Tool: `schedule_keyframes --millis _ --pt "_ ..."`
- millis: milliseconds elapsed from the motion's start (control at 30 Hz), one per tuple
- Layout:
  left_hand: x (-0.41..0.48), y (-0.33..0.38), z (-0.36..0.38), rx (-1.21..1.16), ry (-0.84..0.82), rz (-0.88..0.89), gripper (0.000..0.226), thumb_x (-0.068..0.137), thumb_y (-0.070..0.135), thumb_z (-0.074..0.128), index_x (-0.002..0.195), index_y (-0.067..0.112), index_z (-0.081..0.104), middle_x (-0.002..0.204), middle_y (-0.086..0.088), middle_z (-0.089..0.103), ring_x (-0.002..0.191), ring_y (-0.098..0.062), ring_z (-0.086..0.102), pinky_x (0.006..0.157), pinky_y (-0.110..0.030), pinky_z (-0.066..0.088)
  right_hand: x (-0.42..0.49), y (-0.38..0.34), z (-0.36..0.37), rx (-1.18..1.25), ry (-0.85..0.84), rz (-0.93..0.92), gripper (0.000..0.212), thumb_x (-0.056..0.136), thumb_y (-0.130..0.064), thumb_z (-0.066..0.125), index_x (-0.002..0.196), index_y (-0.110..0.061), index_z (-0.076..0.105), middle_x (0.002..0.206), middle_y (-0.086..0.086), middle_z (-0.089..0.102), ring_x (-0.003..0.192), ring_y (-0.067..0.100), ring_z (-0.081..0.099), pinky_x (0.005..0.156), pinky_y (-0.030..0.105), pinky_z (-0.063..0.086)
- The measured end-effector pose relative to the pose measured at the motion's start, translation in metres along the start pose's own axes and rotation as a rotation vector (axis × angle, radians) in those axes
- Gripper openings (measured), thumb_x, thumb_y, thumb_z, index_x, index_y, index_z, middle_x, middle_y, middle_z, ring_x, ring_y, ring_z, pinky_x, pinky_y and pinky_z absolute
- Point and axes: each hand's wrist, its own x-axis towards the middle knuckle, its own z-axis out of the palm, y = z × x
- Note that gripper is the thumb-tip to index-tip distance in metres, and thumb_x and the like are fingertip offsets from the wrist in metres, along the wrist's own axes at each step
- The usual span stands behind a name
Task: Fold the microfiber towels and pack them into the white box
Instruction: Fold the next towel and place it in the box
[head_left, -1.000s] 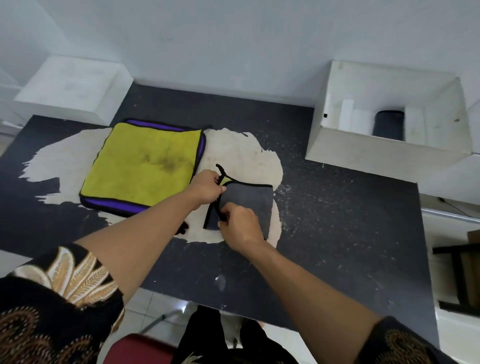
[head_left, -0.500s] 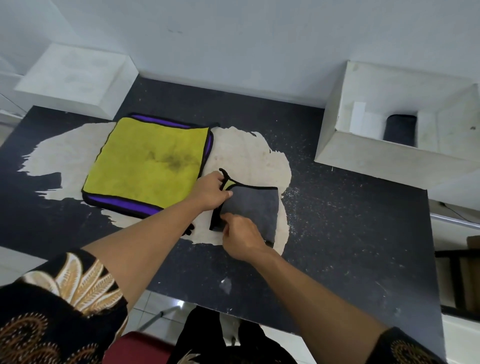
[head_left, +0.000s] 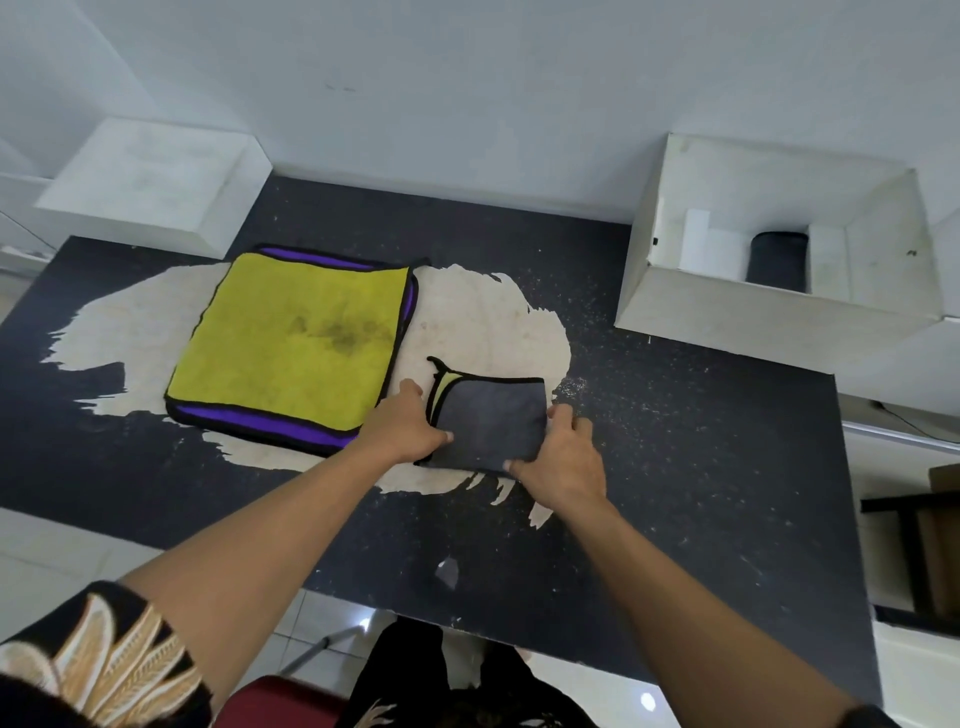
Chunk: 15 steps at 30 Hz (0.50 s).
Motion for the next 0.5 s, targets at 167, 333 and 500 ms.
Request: schedule_keyframes --millis 167,333,500 --pt "-0.006 0.001 0.005 0.038 0.002 -0.001 0.078 0.083 0.02 0.076 0.144 0.008 0.03 0.125 -0.014 0.057 0.111 -0.03 0.058 0.087 -0.038 0.052 -0.014 0.01 0.009 -0.135 0.031 -0.083 0.069 0.085 -0.039 0.072 0.136 -0.019 0.03 0.128 0.01 0.04 0.107 0.035 0.056 0.086 0.044 0.047" --pt "-0.008 -0.003 0.006 -0.067 -0.017 -0.008 0.074 0.087 0.011 0.07 0.147 0.008 0.028 0.132 -0.017 0.053 0.118 -0.031 0.054 0.085 -0.031 0.046 -0.02 0.015 0.012 -0.193 0.081 -0.179 0.059 0.088 -0.028 0.068 0.135 -0.018 0.033 0.126 0.009 0.045 0.104 0.033 0.059 0.083 0.042 0.049" --pt "-0.007 -0.007 0.006 -0.113 -0.042 -0.031 0.074 0.087 0.014 0.072 0.147 0.009 0.029 0.135 -0.018 0.052 0.12 -0.032 0.054 0.093 -0.034 0.048 -0.021 0.021 0.012 -0.151 0.115 -0.186 0.047 0.09 -0.02 0.061 0.131 -0.017 0.037 0.121 0.01 0.053 0.101 0.035 0.06 0.081 0.042 0.048"
